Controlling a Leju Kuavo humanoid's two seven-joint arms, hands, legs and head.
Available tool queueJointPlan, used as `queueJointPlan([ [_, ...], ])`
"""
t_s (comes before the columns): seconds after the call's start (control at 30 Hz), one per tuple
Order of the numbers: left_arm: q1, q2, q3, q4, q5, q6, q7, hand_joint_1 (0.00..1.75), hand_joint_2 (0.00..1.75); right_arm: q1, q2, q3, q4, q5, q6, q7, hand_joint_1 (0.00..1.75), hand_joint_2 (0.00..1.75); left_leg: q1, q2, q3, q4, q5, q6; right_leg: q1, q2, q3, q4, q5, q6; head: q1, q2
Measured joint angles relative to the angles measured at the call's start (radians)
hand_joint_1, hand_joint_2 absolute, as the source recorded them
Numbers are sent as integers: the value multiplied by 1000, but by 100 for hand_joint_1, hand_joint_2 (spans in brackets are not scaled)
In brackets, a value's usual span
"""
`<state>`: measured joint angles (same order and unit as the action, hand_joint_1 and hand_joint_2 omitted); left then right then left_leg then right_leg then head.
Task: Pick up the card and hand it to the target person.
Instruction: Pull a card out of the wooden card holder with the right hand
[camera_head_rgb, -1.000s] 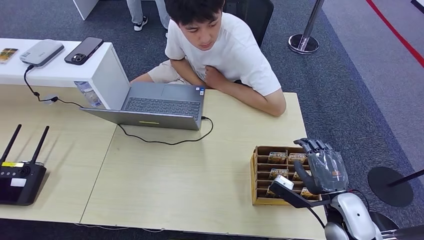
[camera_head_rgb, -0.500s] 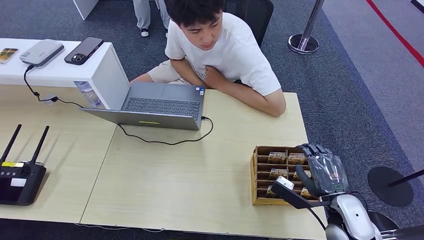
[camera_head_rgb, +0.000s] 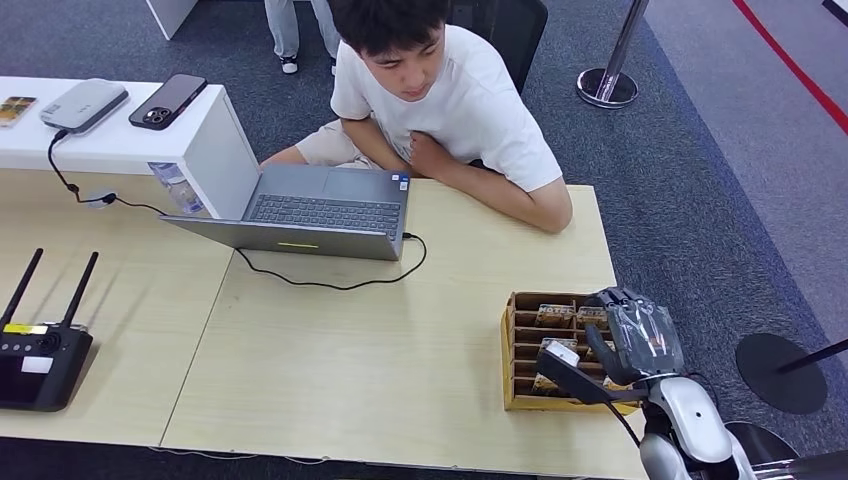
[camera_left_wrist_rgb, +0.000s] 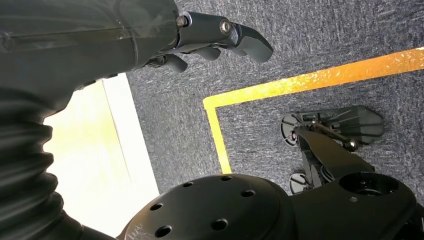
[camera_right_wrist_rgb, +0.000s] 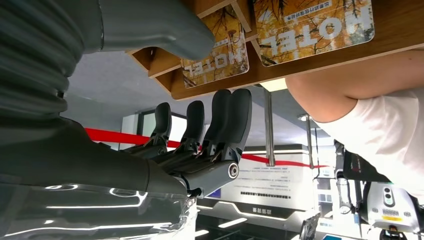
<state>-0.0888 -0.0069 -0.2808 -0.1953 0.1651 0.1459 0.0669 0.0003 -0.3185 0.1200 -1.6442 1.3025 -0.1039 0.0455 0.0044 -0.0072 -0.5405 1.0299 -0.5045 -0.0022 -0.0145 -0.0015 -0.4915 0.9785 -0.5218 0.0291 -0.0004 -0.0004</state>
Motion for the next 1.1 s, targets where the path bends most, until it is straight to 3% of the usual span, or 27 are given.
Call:
queueJointPlan([
  [0.2, -1, 0, 0, 0, -1, 0, 3, 0, 175, -8, 2, 9, 14, -4, -3, 4, 78, 175, 0, 0, 0, 0, 0, 0, 0, 0, 0, 0, 0, 0, 0, 0],
  [0.5, -1, 0, 0, 0, 0, 0, 3, 0, 175, -13, 2, 13, 33, -10, -16, 8, 93, 175, 0, 0, 0, 0, 0, 0, 0, 0, 0, 0, 0, 0, 0, 0],
  [1.1, -1, 0, 0, 0, 1, 0, 2, 0, 175, -13, 2, 13, 46, -9, -19, 14, 89, 175, 0, 0, 0, 0, 0, 0, 0, 0, 0, 0, 0, 0, 0, 0],
])
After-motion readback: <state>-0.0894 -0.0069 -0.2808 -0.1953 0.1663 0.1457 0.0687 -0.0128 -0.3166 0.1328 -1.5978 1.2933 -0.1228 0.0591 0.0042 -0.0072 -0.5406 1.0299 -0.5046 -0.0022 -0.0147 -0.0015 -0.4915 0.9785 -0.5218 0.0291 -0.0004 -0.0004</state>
